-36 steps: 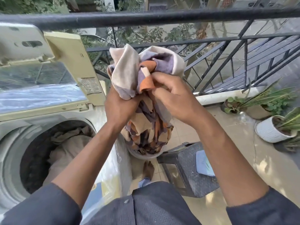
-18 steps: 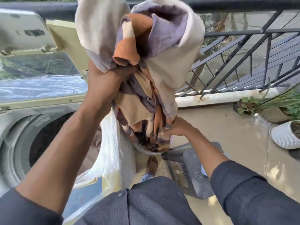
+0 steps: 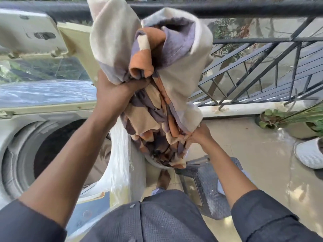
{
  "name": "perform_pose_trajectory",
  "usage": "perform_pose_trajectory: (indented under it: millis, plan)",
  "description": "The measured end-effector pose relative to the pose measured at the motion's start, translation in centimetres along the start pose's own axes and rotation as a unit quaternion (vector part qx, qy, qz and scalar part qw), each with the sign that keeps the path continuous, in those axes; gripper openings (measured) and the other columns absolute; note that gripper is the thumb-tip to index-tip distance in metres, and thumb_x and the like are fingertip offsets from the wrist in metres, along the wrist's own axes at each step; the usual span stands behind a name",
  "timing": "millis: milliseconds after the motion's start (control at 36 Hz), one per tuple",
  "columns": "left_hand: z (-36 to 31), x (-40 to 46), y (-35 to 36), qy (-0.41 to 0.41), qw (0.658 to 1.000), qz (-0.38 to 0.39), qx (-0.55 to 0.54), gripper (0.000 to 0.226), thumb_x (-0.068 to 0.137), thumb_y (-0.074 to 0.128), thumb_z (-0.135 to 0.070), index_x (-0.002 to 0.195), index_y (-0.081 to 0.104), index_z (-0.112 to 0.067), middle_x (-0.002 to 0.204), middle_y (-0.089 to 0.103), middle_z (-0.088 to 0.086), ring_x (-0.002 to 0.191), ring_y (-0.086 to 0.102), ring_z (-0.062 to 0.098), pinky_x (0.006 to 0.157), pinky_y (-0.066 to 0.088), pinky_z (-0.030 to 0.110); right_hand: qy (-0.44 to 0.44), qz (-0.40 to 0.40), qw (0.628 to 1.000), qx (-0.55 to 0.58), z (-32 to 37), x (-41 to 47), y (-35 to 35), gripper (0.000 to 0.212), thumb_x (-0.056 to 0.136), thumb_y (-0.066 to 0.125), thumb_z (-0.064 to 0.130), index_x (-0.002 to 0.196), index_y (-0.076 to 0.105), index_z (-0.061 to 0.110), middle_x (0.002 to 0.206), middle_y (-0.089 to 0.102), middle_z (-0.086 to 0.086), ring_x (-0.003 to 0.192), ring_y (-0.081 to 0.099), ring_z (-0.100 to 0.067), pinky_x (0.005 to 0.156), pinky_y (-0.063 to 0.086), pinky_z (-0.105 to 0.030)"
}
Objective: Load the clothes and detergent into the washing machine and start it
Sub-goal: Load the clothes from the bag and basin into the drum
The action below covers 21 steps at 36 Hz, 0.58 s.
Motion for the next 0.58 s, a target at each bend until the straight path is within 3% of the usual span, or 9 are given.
perform_pose_trajectory:
  millis: [83,167,306,361,389,444,500,528,583]
  plan:
    - [1.0,-0.5,0.4,-0.008,0.999,0.023,0.046,0.045,0.061,0.095,-0.028,0.101,0.079,-0.039,0.102,0.081,-0.015,0.098,0.077,0.004,0.082,0.065,0.029,-0.078,-0.032,0.995,0.048,2.7,-2.0,-2.5,0.031,0.082,0.059,0.034,0.100,0.076,0.016,0.092,0.077,-0.004,0.091,0.073,-0.027,0.079,0.058,-0.042]
    - [2.0,-0.7,0.8,-0.020,0.993,0.041,0.112,0.061,0.061,0.094,-0.034,0.119,0.075,-0.029,0.109,0.080,-0.010,0.104,0.076,0.010,0.092,0.064,0.046,-0.145,-0.028,0.982,0.120,5.7,-4.2,-4.6,0.026,0.081,0.054,0.025,0.080,0.080,0.027,0.076,0.078,0.002,0.079,0.074,-0.027,0.079,0.059,-0.047]
    - [3.5,-1.2,1.6,-0.034,0.975,0.057,0.214,0.066,0.071,0.091,-0.040,0.131,0.064,-0.033,0.114,0.076,-0.011,0.106,0.071,0.015,0.092,0.060,0.044,-0.283,0.001,0.939,0.197,10.1,-8.2,-6.8,0.037,0.091,0.056,0.017,0.090,0.083,0.042,0.086,0.080,0.011,0.084,0.077,-0.008,0.079,0.062,-0.031]
    - [4.2,-1.4,1.9,-0.024,0.971,0.049,0.231,0.057,0.080,0.088,-0.038,0.130,0.061,-0.033,0.114,0.074,-0.010,0.104,0.070,0.016,0.090,0.059,0.041,-0.342,0.027,0.917,0.205,11.4,-9.8,-7.0,0.037,0.091,0.058,0.007,0.094,0.084,0.034,0.093,0.081,0.005,0.096,0.077,-0.017,0.093,0.061,-0.042]
    - [4.3,-1.5,2.0,-0.028,0.974,0.050,0.221,0.051,0.082,0.086,-0.040,0.125,0.060,-0.036,0.115,0.074,-0.008,0.105,0.070,0.018,0.091,0.058,0.040,-0.372,0.048,0.905,0.198,12.0,-10.5,-6.8,0.035,0.092,0.059,0.005,0.097,0.084,0.028,0.098,0.081,0.000,0.102,0.076,-0.025,0.100,0.058,-0.049]
    - [4.0,-1.7,2.2,-0.041,0.983,0.080,0.162,0.041,0.083,0.083,-0.046,0.116,0.059,-0.049,0.117,0.075,-0.011,0.109,0.071,0.014,0.093,0.058,0.039,-0.413,0.105,0.884,0.192,12.9,-11.8,-6.0,0.031,0.093,0.058,0.009,0.102,0.083,0.025,0.104,0.081,0.000,0.107,0.074,-0.022,0.100,0.057,-0.040]
    - [3.7,-1.6,2.0,-0.047,0.984,0.146,0.092,0.028,0.083,0.074,-0.048,0.107,0.063,-0.056,0.103,0.076,-0.018,0.094,0.072,-0.002,0.079,0.059,0.029,-0.408,0.149,0.878,0.202,13.4,-12.8,-4.9,0.029,0.093,0.059,0.015,0.107,0.082,0.026,0.107,0.081,0.003,0.108,0.074,-0.016,0.098,0.056,-0.034]
    - [3.8,-1.6,1.6,-0.058,0.980,0.185,0.052,0.030,0.082,0.071,-0.049,0.111,0.063,-0.055,0.096,0.076,-0.020,0.083,0.070,-0.007,0.071,0.058,0.021,-0.400,0.162,0.877,0.209,13.5,-13.0,-4.3,0.028,0.092,0.061,0.016,0.108,0.082,0.024,0.109,0.081,0.000,0.109,0.074,-0.018,0.100,0.057,-0.037]
    - [4.5,-1.4,0.8,-0.103,0.964,0.245,-0.008,0.064,0.073,0.072,-0.053,0.135,0.059,-0.040,0.096,0.076,-0.020,0.080,0.068,-0.005,0.066,0.055,0.015,-0.389,0.181,0.878,0.214,13.5,-13.3,-3.6,0.027,0.088,0.068,0.014,0.108,0.083,0.023,0.110,0.080,-0.002,0.112,0.073,-0.019,0.100,0.056,-0.034]
Point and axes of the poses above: each hand's wrist, its own x-axis towards the middle knuckle, its own y-axis out of the palm, z = x × y, the point moved 1 cm from there along x, towards the middle knuckle
